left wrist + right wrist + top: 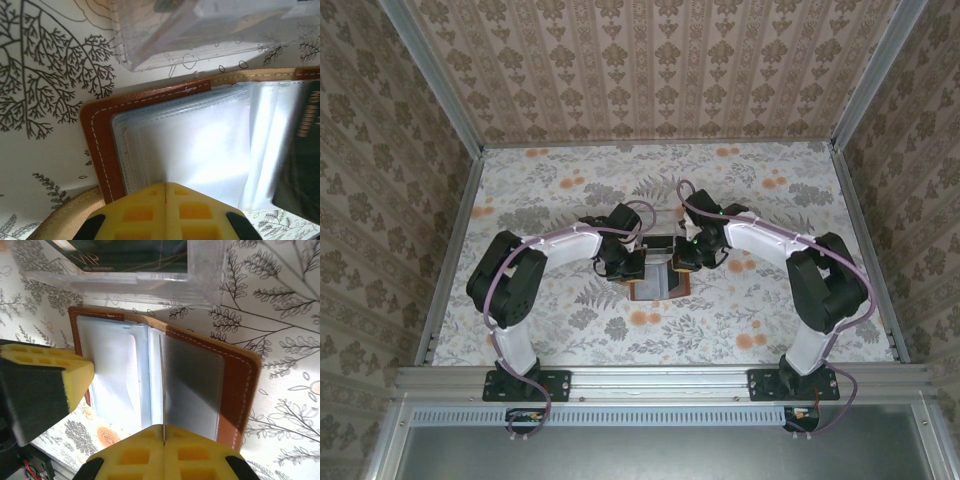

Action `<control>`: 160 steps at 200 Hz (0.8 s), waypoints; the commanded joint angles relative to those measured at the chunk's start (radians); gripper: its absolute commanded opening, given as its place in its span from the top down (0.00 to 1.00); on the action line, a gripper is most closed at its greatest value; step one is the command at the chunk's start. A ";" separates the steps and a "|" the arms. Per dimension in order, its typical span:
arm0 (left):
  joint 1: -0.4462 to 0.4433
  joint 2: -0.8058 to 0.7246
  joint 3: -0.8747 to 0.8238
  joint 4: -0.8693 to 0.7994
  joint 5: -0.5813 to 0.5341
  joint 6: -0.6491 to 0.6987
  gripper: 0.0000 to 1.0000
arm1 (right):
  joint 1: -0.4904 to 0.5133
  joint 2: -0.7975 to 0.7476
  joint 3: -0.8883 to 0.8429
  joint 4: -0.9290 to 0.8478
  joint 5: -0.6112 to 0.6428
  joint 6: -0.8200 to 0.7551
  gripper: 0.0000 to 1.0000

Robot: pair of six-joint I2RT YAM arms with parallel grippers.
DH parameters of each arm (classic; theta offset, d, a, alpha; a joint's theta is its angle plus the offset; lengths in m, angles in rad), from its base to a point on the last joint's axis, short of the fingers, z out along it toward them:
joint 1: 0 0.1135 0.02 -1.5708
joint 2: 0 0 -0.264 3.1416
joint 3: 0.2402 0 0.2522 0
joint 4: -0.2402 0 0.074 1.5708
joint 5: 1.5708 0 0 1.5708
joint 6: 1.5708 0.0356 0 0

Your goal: Take the credit cards out of the card holder

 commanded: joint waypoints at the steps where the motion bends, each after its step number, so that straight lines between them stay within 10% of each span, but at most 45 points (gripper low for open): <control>1: 0.009 -0.009 0.018 -0.056 -0.034 0.027 0.97 | -0.007 -0.058 0.059 -0.102 0.066 -0.096 0.94; 160: 0.046 -0.174 -0.030 -0.040 -0.070 -0.018 0.81 | 0.014 0.181 0.592 -0.520 0.219 -1.189 0.96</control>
